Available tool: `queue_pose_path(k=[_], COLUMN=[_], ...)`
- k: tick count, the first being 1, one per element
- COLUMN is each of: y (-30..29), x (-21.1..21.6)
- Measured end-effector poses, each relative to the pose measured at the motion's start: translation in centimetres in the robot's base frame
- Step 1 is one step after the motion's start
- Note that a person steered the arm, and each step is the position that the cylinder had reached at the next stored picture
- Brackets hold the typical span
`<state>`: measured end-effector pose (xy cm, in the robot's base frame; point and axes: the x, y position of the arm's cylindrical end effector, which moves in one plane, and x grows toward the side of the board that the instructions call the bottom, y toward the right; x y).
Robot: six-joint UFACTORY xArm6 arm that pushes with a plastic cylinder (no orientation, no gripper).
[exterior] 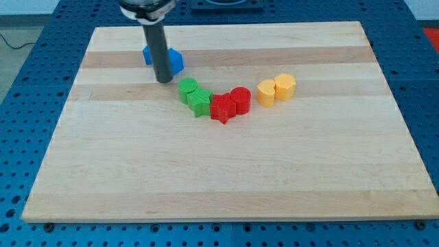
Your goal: Place the blue cube on top of the green circle
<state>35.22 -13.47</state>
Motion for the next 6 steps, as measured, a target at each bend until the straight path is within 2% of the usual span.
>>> queue_pose_path(k=[1, 3, 5, 6], y=[-1.0, -6.5, -3.5, 0.2], x=[0.0, -0.9, -5.6, -6.1])
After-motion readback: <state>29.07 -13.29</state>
